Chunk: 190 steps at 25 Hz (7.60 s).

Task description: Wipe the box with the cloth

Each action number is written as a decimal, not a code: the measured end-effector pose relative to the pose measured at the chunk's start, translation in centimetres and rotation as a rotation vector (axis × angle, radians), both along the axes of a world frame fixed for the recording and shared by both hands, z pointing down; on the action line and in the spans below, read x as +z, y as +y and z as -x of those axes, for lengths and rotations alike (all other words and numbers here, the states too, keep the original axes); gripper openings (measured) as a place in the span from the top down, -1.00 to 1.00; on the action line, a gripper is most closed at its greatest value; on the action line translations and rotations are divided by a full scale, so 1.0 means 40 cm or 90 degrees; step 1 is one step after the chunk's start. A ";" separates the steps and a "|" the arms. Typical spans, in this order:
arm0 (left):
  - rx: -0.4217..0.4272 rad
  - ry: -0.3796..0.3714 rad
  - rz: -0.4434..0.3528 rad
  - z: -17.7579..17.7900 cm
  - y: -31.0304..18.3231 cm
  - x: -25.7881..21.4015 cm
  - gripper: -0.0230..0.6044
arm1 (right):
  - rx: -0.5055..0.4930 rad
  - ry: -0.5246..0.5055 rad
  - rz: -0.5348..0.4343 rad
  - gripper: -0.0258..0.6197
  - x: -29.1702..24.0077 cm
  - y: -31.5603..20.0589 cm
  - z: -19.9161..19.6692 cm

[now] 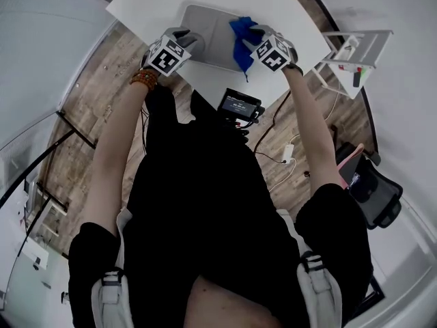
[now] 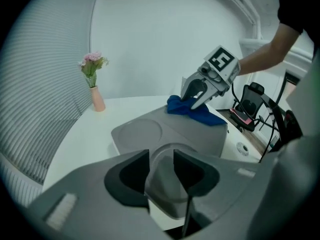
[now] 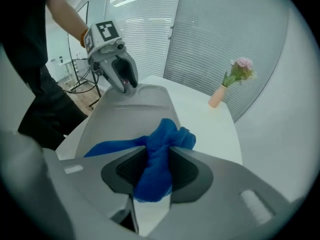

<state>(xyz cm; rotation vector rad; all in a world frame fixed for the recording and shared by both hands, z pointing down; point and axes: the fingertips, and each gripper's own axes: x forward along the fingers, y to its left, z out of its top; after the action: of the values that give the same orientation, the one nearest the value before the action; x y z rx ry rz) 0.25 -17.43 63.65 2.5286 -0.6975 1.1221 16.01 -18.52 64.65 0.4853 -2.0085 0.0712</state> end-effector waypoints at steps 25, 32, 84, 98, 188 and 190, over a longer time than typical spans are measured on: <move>0.011 -0.006 -0.021 -0.001 0.025 -0.016 0.43 | -0.180 0.048 0.037 0.54 -0.011 -0.051 0.215; 0.002 -0.007 -0.019 0.002 0.027 -0.019 0.43 | -0.210 0.020 0.052 0.55 -0.019 0.029 0.246; -0.053 0.012 -0.004 -0.003 0.032 -0.035 0.49 | -0.301 -0.012 0.105 0.63 -0.036 0.223 0.164; -0.091 0.087 -0.068 0.079 0.092 -0.077 0.16 | -0.158 -0.321 0.286 0.63 -0.184 0.212 0.204; -0.065 -0.004 -0.011 0.073 0.174 0.039 -0.13 | -0.400 -0.092 0.208 0.69 -0.047 0.293 0.489; -0.084 0.004 -0.009 0.091 0.171 0.038 -0.08 | -0.391 -0.131 0.227 0.68 -0.079 0.290 0.495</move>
<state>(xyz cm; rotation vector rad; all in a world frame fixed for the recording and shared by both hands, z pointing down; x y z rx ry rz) -3.40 -10.61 65.18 2.4565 -0.8585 1.0670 -3.79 -6.90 61.48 -0.3849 -2.2015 0.0987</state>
